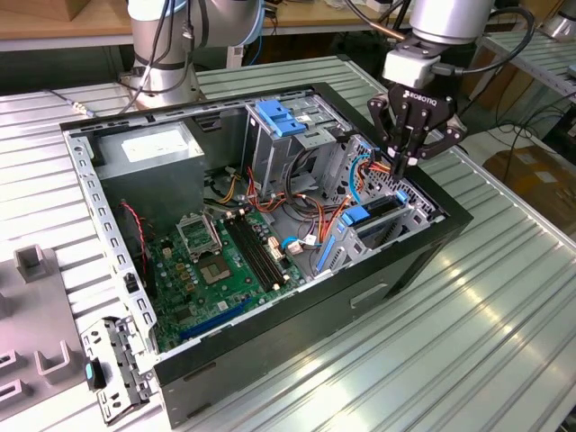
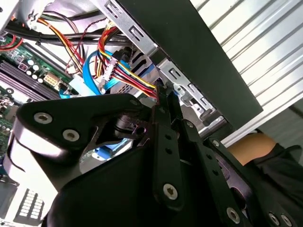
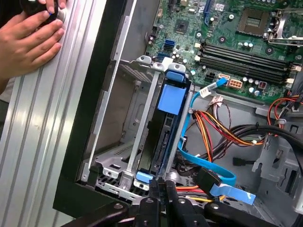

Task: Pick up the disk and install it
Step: 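Insert the first disk wire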

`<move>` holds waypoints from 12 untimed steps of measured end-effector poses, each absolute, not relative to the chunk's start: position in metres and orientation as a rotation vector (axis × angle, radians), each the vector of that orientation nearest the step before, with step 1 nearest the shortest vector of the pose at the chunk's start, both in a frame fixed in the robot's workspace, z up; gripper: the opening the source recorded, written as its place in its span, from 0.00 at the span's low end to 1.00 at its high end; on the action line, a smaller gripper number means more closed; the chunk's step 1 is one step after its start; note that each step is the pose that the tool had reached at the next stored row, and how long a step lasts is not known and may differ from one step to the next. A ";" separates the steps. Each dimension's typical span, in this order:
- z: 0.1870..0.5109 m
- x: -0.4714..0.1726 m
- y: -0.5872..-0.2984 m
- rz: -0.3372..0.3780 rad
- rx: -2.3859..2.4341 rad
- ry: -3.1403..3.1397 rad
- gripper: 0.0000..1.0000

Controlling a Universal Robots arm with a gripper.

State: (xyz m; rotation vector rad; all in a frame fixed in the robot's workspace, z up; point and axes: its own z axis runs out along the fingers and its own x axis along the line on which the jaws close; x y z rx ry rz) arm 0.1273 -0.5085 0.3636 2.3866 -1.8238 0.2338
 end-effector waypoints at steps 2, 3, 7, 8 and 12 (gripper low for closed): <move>0.363 0.124 -0.509 0.233 2.377 -1.835 0.16; 0.363 0.122 -0.509 0.232 2.376 -1.837 0.16; 0.363 0.121 -0.509 0.232 2.371 -1.842 0.16; 0.363 0.121 -0.509 0.232 2.369 -1.845 0.16; 0.362 0.121 -0.509 0.232 2.367 -1.847 0.16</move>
